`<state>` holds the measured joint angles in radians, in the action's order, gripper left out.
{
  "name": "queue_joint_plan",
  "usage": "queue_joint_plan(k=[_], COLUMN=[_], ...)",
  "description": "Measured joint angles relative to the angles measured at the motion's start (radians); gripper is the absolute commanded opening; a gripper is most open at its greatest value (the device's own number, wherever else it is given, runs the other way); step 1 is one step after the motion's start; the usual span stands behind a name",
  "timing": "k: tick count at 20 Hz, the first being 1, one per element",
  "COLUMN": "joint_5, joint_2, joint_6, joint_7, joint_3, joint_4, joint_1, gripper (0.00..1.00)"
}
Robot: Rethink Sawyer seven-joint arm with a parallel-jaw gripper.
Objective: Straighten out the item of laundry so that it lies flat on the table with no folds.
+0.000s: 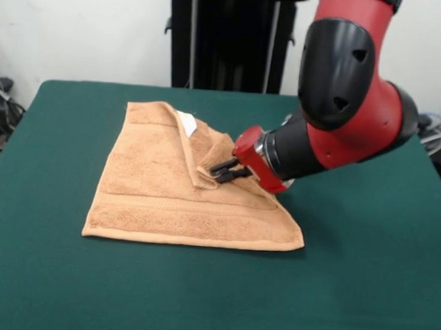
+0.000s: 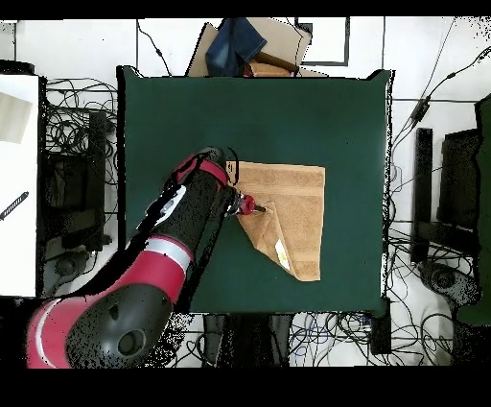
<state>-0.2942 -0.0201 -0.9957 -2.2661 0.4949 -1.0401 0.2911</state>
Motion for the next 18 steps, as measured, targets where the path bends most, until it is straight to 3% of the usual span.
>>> queue_joint_plan(k=[11,18], joint_5=[0.001,0.0], joint_2=[-0.006,-0.045], joint_6=[-0.014,-0.105], joint_7=[0.0,0.0], joint_3=[0.013,0.026], joint_4=[0.011,0.089], joint_1=[-0.017,-0.042], gripper=[0.0,0.0])
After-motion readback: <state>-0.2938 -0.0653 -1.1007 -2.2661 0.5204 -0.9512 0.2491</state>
